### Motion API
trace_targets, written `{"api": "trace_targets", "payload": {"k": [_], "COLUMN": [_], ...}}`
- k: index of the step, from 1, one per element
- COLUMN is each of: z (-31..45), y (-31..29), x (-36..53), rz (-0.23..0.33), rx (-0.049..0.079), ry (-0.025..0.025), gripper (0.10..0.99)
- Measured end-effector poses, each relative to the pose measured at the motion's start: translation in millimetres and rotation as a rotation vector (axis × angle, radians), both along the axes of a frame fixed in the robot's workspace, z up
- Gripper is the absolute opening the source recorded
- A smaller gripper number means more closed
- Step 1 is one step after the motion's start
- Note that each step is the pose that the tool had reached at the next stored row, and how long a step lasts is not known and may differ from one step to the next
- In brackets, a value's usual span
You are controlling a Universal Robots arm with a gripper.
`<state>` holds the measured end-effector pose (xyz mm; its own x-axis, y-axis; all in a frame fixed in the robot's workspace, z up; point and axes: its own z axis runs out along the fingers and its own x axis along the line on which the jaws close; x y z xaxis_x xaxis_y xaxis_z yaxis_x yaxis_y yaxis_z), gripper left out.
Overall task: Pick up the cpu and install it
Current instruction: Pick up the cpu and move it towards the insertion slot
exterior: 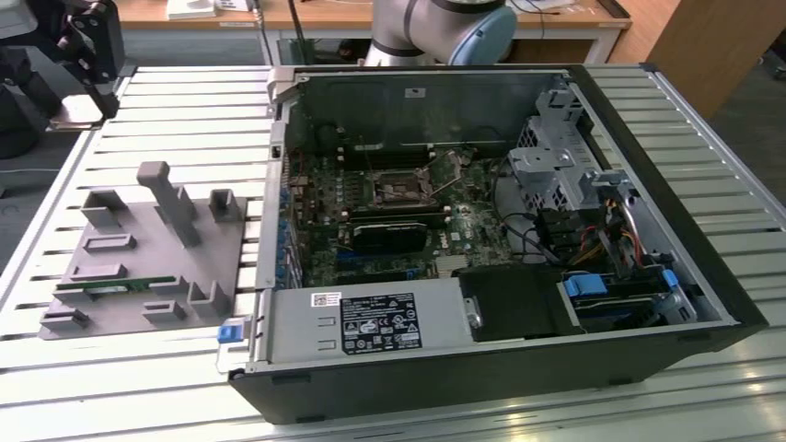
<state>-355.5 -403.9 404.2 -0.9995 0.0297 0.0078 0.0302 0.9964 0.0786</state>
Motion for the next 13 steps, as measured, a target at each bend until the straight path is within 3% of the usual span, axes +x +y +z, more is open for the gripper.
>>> {"api": "trace_targets", "payload": {"k": [13], "z": [-0.8], "y": [0.1], "x": [31.3], "rz": [0.0], "rx": [0.0], "ry": [0.0], "gripper": [0.537]}}
